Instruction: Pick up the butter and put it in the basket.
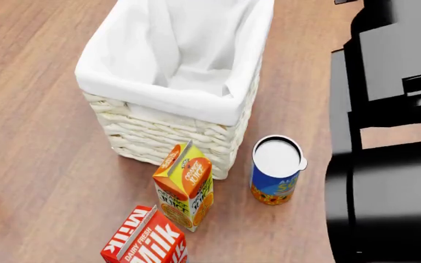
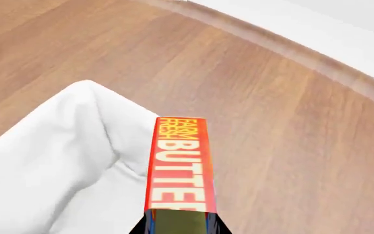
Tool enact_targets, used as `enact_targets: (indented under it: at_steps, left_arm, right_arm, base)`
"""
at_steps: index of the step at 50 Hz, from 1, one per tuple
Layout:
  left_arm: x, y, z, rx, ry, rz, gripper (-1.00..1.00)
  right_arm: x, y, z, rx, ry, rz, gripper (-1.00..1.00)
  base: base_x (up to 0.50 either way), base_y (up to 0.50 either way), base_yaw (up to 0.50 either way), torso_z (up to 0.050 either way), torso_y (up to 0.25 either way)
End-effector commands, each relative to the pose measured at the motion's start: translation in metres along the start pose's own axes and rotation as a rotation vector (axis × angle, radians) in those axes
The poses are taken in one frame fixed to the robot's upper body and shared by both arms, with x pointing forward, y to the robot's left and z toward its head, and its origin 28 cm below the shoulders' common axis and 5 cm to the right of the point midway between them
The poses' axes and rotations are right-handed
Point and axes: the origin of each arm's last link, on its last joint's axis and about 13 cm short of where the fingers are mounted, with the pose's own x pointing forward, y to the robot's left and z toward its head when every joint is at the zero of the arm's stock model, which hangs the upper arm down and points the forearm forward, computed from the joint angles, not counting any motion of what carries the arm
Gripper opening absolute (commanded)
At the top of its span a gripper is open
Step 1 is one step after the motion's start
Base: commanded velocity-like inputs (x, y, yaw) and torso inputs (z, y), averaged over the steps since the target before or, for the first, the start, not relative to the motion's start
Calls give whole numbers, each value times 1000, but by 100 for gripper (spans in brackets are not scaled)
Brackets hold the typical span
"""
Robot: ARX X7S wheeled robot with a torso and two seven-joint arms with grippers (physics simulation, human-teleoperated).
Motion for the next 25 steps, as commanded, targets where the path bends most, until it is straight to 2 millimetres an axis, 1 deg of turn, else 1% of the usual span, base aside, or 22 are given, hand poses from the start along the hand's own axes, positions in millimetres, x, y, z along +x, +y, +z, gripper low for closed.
enact_targets:
  at_steps: [1, 8, 25]
  left_arm:
    - [-3, 1, -1, -34, 0, 2, 100]
    - [-4, 2, -1, -33, 2, 2, 100]
    - [-6, 2, -2, -33, 5, 0, 100]
  right_arm:
    - [6, 24, 5, -69, 15, 220, -100]
    - [7, 28, 3, -91, 51, 268, -100]
    - [10, 31, -5, -159, 172, 291, -100]
  base:
    - [0, 0, 0, 0, 0]
    - [0, 0, 0, 1, 1]
    - [0, 0, 0, 0, 1]
